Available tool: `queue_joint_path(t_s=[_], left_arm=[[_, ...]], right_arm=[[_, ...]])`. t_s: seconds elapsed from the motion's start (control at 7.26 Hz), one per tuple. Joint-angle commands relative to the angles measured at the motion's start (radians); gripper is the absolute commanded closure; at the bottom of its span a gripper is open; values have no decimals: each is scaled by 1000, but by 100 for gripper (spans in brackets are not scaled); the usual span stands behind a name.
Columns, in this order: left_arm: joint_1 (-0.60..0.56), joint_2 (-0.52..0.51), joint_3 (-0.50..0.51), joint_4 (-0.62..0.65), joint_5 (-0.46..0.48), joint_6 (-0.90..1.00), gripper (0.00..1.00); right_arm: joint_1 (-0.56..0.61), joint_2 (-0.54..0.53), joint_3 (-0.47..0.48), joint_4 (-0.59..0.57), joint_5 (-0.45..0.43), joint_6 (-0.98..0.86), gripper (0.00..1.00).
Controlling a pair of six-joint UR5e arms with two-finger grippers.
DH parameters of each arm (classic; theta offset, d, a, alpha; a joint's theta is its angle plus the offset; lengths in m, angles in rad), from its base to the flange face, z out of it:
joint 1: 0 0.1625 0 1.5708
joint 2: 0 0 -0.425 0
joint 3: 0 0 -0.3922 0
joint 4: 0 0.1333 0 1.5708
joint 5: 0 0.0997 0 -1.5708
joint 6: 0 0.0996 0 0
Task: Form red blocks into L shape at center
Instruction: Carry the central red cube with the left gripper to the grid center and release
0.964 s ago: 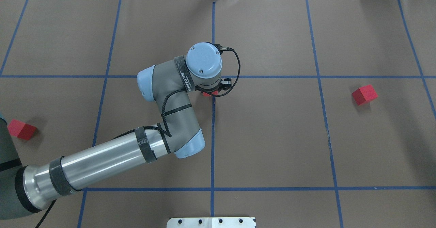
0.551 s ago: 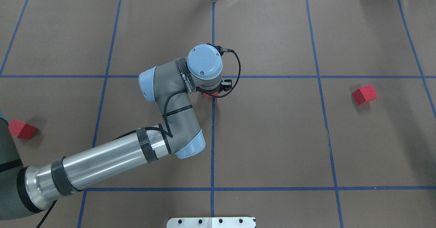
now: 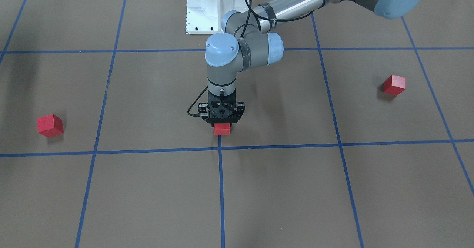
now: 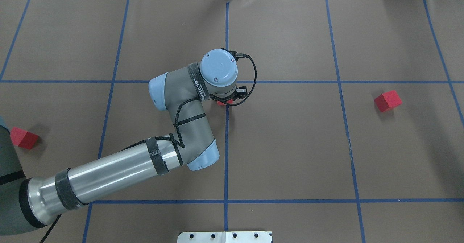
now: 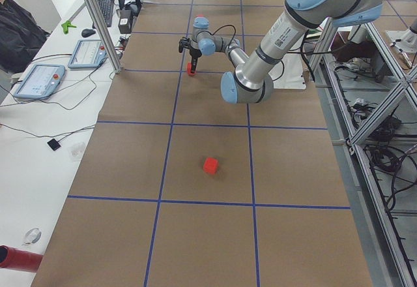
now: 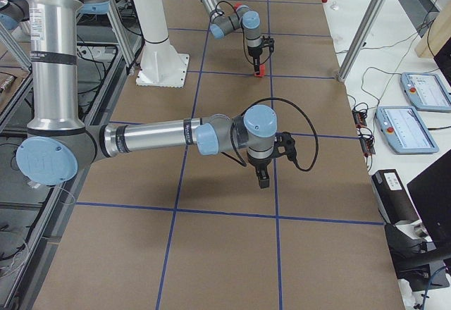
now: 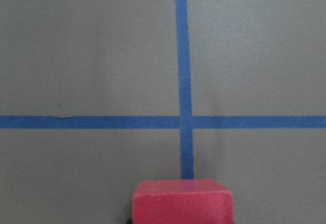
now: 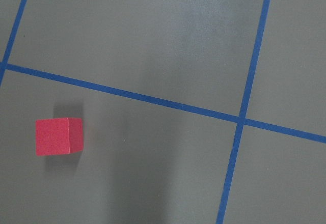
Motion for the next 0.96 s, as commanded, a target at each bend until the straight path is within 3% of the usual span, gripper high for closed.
queue_joint_path(t_s=[0.0,0.55,0.69,0.83], left_arm=[[1,-4,0,0,0,2,11],[1,-12,-7,3,-1,10,1],[-22,-12,-36,8,-6,11,1],[-60,-6,-84,17,-21,13,1]], right_arm=[[0,0,0,-1,0,0,1],[0,15,1,1,0,2,1],[-32,46,9,2,2,106,1],[-143,81,20,20,-1,293,1]])
